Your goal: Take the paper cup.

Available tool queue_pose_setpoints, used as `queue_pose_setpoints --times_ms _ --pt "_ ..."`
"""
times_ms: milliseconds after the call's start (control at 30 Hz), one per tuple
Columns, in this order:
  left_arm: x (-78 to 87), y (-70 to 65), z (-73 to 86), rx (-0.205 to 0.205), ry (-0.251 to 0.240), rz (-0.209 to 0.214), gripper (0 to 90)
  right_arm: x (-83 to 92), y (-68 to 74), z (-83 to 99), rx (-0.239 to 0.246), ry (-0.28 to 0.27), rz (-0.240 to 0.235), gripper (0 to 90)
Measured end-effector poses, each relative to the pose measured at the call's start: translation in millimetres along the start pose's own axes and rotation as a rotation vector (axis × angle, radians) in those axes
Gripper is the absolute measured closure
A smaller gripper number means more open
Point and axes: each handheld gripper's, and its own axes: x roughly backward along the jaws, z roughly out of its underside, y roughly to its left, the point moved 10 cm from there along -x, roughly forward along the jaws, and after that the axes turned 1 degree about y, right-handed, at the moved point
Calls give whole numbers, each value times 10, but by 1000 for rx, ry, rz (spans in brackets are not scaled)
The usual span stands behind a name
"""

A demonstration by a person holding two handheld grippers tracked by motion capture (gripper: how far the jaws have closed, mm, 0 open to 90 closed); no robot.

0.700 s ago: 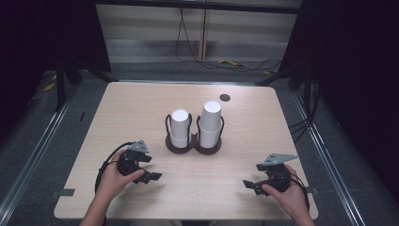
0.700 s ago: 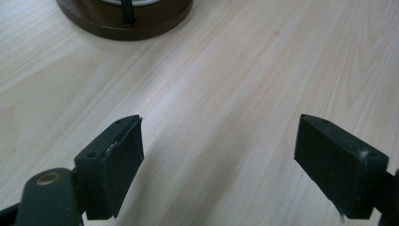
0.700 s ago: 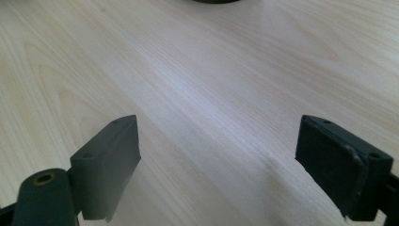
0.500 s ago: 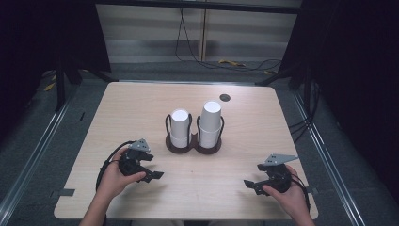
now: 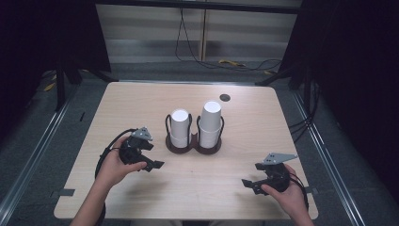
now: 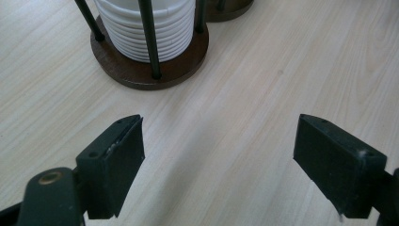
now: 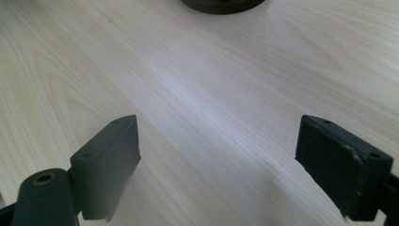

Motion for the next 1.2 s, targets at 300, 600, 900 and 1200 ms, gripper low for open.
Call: queue_pose_setpoints --times_ms 300,600,900,1200 --pt "18 88 -47 -16 35 -10 178 -111 129 -53 21 -5 -37 139" --pt "61 146 -234 -59 62 7 178 -361 390 -274 59 4 -83 154" --pt "135 183 -395 -68 63 17 178 -540 532 -551 65 -15 -84 163" --pt "207 271 -531 -77 66 8 178 -693 626 -643 85 4 -94 176"
